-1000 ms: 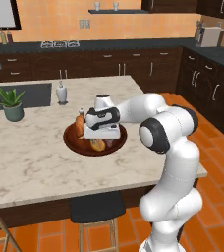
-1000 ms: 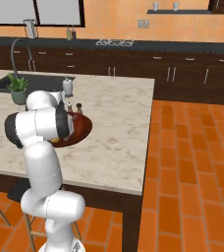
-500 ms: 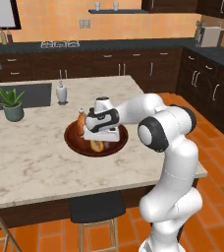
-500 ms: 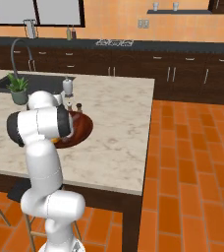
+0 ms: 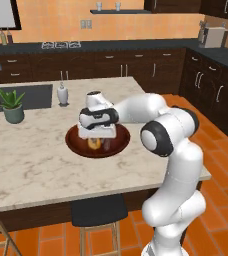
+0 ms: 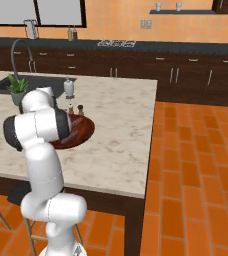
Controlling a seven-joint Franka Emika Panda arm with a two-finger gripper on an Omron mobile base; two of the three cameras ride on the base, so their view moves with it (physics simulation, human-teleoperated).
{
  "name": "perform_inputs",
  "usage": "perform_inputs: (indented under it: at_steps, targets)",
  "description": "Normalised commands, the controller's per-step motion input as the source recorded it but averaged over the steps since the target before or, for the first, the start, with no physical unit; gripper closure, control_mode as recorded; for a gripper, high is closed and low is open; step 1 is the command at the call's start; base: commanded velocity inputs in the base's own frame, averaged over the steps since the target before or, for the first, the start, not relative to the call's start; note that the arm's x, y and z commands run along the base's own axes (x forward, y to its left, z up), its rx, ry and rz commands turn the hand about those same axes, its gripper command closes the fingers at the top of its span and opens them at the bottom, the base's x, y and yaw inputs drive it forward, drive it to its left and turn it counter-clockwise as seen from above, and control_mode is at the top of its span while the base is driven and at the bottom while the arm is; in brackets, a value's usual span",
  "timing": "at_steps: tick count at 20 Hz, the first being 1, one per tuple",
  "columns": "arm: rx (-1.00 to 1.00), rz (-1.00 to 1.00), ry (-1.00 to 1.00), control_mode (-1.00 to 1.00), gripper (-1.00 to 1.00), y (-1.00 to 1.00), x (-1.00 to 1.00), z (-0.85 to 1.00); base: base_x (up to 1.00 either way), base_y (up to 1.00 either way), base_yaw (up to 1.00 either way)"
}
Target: Place one bun and one sausage from the bowl on each plate.
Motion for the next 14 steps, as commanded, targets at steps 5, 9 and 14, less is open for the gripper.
perform_inputs:
  at_steps: [5, 9, 14]
  targets:
    - [0.01, 0.00, -0.05, -1.00, 1.00, -0.54, -0.88, 0.61, 0.00, 0.00, 0.00]
    - [0.11, 0.05, -0.20, -1.00, 1.00, -1.00, -1.00, 0.56, 0.00, 0.00, 0.00]
    - [0.16, 0.13, -0.25, -1.00, 1.00, -0.98, -1.00, 0.63, 0.00, 0.00, 0.00]
